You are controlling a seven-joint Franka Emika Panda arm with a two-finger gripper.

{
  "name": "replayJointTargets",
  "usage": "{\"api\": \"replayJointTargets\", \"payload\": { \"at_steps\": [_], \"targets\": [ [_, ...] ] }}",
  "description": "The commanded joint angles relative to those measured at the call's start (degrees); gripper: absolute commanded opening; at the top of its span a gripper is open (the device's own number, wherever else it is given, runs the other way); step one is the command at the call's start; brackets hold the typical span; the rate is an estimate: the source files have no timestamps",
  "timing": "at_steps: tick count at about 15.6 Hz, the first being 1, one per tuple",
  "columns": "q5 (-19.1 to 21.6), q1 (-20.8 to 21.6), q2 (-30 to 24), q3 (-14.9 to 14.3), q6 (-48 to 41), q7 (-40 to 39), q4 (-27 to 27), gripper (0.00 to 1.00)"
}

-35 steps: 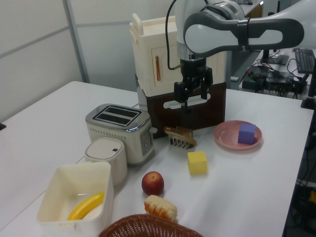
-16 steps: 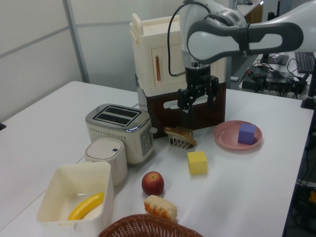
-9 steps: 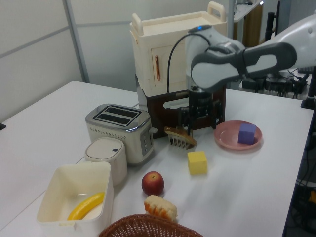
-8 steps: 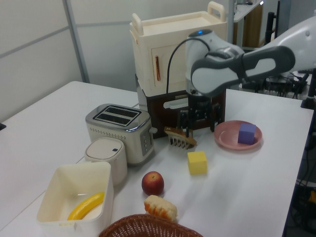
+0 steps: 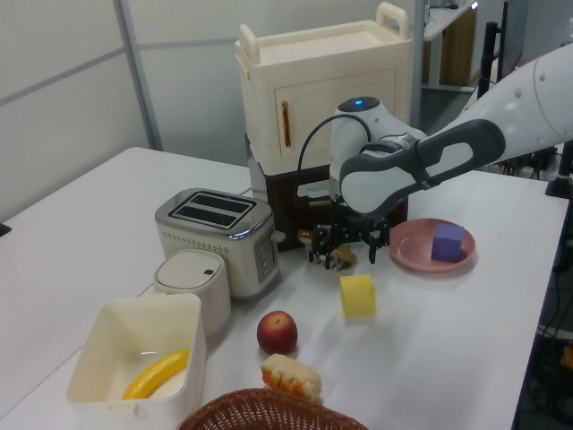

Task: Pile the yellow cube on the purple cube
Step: 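Close the gripper around the yellow cube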

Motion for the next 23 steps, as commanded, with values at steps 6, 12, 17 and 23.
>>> {"api": "replayJointTargets", "payload": {
  "at_steps": [6,12,17,23],
  "targets": [
    [-0.08,0.28,0.79,-0.55,1.44,0.79,-1.31,1.00],
    [-1.22,-0.33,1.85,-0.55,4.50,0.35,-3.33,1.00],
    [-2.01,-0.51,2.11,-0.55,6.72,-0.97,-4.74,1.00],
    [-3.68,-0.68,3.08,-0.55,6.81,-0.97,-4.92,1.00]
  ]
}}
